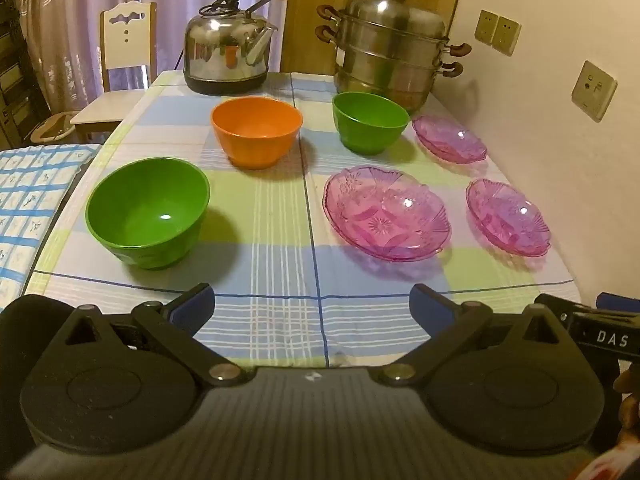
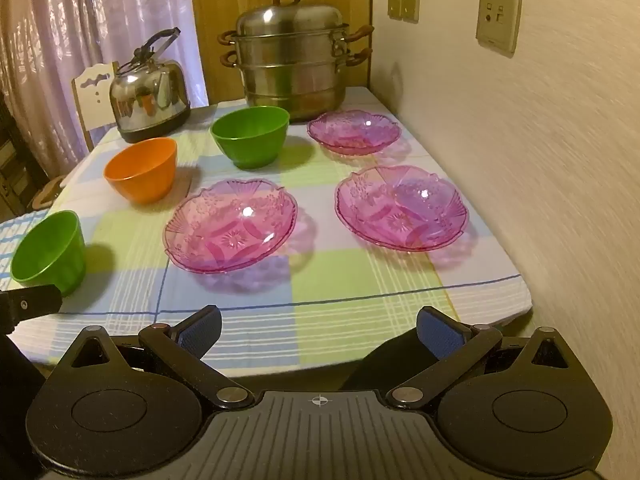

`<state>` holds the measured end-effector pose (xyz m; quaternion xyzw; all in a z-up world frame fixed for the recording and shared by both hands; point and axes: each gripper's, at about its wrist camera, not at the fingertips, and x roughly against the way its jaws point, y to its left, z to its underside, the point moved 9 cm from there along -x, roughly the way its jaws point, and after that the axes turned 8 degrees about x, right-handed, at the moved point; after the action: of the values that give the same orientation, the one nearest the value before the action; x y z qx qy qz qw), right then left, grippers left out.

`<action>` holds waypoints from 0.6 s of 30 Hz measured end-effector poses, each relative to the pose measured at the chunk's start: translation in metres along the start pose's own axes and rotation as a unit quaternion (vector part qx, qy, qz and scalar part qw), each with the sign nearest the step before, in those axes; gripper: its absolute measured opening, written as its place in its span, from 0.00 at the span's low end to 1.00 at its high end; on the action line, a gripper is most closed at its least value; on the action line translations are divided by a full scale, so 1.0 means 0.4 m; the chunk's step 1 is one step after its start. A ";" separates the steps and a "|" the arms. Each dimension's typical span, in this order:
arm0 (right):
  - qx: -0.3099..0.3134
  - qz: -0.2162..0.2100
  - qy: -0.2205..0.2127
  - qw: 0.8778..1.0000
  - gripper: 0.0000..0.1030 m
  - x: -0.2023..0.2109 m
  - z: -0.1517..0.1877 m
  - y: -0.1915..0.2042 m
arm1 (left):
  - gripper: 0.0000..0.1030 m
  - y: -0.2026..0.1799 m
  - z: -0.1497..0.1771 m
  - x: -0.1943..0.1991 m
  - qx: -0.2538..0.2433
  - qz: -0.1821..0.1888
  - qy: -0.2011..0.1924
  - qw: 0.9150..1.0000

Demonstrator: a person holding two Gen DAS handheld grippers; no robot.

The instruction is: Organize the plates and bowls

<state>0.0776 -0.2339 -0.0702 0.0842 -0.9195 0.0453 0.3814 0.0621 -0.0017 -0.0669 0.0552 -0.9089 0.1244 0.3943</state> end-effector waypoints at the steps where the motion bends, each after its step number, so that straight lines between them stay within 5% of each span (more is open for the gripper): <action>1: 0.001 0.001 0.000 1.000 1.00 0.000 0.000 0.000 | 1.00 -0.002 0.001 -0.002 0.001 0.001 0.000 1.000; 18: 0.000 0.001 0.001 1.000 1.00 0.001 0.003 0.003 | 1.00 0.001 -0.003 0.003 0.014 0.023 0.000 1.000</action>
<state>0.0761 -0.2331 -0.0708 0.0834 -0.9192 0.0451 0.3822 0.0621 -0.0009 -0.0652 0.0396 -0.9079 0.1459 0.3909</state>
